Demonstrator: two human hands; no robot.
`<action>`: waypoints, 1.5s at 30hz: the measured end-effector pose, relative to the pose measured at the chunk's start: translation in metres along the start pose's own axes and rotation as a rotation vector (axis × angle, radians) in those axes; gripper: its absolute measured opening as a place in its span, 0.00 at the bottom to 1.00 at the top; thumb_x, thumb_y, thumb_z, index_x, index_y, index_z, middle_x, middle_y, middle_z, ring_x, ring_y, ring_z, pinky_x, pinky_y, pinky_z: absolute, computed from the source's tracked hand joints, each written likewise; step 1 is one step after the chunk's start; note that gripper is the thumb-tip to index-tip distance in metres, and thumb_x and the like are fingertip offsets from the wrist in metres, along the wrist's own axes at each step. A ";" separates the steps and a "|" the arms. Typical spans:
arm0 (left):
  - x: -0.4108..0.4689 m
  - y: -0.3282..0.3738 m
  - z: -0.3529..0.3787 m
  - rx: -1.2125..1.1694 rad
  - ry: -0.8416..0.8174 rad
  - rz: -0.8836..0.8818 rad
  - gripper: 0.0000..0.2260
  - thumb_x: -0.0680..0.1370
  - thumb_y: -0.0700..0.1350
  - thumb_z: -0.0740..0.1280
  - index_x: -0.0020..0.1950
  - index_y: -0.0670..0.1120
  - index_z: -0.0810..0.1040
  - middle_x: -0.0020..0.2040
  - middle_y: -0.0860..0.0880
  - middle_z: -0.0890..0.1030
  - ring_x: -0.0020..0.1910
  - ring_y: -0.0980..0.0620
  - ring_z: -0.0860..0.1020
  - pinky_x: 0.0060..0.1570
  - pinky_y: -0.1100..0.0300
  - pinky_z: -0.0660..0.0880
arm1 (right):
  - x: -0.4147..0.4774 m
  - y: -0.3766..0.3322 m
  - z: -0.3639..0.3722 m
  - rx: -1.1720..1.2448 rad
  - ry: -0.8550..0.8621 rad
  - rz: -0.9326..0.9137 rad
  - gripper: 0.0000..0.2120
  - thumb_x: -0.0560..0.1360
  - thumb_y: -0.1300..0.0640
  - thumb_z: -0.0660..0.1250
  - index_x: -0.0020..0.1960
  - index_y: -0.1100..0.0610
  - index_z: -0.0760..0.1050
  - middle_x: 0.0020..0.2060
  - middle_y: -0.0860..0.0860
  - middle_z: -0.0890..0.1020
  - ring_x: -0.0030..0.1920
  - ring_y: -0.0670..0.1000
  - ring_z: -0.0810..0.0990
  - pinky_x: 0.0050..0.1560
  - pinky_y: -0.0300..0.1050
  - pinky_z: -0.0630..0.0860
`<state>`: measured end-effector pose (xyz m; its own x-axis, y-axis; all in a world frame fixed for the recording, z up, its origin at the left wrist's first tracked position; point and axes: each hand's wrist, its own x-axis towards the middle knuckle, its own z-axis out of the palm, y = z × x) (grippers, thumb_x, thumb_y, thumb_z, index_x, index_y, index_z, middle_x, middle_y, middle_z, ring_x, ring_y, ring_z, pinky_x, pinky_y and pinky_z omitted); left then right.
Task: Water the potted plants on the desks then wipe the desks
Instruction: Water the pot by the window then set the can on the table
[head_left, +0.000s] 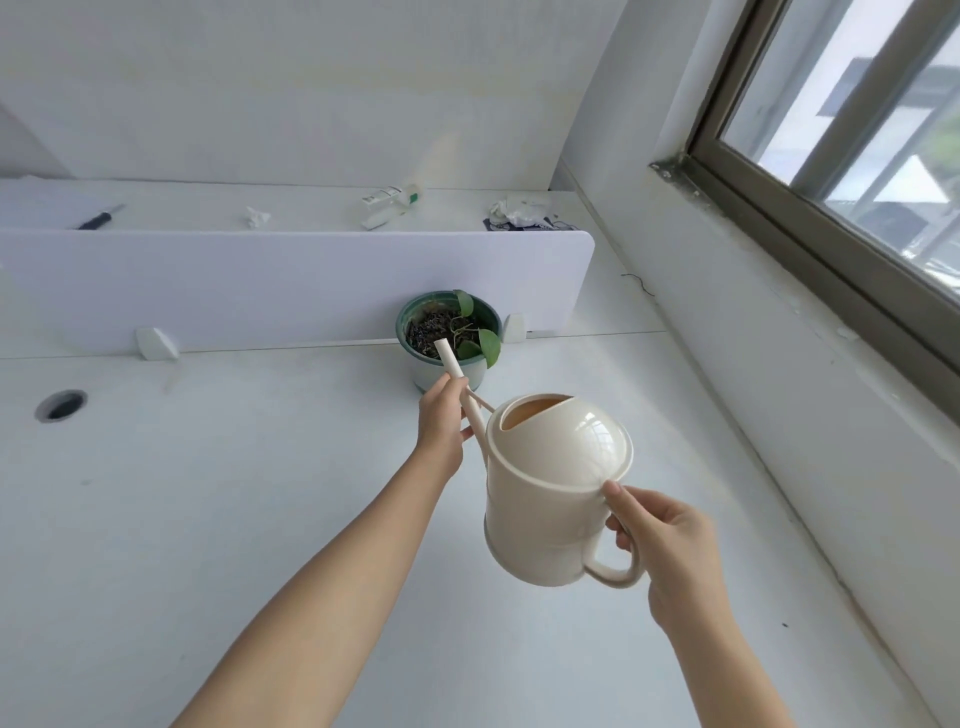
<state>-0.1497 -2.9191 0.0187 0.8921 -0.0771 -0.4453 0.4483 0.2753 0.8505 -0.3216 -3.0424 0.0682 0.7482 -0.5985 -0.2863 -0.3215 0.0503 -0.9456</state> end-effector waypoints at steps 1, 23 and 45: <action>0.004 0.000 0.000 0.003 -0.001 -0.012 0.10 0.77 0.41 0.57 0.35 0.46 0.66 0.37 0.46 0.69 0.44 0.45 0.70 0.39 0.56 0.69 | 0.003 0.000 0.002 -0.005 -0.003 0.003 0.06 0.69 0.59 0.71 0.35 0.60 0.80 0.25 0.51 0.74 0.28 0.51 0.68 0.34 0.42 0.68; 0.028 0.006 0.031 0.012 -0.138 -0.143 0.08 0.77 0.44 0.58 0.37 0.48 0.70 0.36 0.48 0.69 0.45 0.46 0.72 0.47 0.52 0.70 | 0.023 -0.016 0.002 -0.112 0.142 -0.079 0.09 0.71 0.67 0.67 0.51 0.62 0.78 0.29 0.55 0.74 0.21 0.40 0.70 0.25 0.28 0.69; 0.040 0.020 -0.007 -0.051 -0.060 -0.138 0.07 0.77 0.45 0.58 0.42 0.47 0.73 0.39 0.47 0.71 0.45 0.47 0.72 0.48 0.52 0.71 | 0.016 -0.022 0.032 -0.084 0.024 -0.126 0.09 0.71 0.69 0.66 0.38 0.56 0.79 0.18 0.45 0.75 0.21 0.41 0.69 0.25 0.30 0.68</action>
<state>-0.1050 -2.9095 0.0157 0.8247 -0.1746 -0.5379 0.5646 0.3067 0.7662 -0.2839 -3.0272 0.0795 0.7720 -0.6147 -0.1618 -0.2745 -0.0928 -0.9571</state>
